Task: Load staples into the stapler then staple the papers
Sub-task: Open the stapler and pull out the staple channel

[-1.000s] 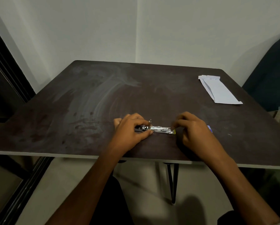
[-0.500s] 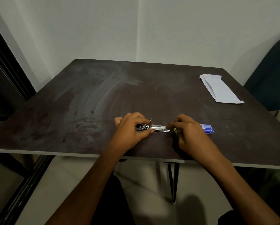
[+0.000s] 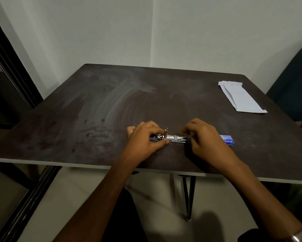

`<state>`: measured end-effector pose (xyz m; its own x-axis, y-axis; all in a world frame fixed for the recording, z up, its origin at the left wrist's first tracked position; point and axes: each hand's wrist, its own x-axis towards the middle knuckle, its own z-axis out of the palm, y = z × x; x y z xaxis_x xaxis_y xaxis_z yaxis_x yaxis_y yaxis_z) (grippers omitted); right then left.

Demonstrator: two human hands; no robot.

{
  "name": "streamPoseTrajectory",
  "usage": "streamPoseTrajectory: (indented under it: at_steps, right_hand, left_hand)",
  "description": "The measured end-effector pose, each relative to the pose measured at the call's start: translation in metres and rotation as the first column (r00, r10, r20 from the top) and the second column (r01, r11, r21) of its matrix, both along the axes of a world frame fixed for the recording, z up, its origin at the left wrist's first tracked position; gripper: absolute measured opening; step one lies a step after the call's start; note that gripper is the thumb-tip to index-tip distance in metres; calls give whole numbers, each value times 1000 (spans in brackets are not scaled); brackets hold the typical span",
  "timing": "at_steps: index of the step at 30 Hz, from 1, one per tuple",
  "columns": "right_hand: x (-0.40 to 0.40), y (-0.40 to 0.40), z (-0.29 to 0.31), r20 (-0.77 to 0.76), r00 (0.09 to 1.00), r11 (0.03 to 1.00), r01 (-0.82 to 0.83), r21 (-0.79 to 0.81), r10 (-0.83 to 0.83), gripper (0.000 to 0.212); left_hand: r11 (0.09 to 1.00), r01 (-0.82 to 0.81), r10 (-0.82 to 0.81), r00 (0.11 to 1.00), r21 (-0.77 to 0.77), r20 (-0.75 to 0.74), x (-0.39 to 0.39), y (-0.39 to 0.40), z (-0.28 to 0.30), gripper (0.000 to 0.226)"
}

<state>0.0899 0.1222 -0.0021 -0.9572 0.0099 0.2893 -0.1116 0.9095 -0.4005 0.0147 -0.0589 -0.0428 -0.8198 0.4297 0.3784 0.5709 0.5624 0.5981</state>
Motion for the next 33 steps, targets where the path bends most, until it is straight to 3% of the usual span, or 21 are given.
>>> streamPoseTrajectory:
  at_steps: [4,11,33]
  right_hand:
    - [-12,9,11,39,991,986,-132,105,129,28]
    - [-30,9,29,265,896,877,-418,236,356,27]
    - [-54,5,42,397,778,649,-627,431,487,10]
  left_hand:
    - [1000,-2,2,1000,-10,-1,0,-1,0,18]
    - [1000,-6,6,1000,-24,4,0,-1,0,19]
    - [1000,8,-8,1000,-22,4,-1,-1,0,18]
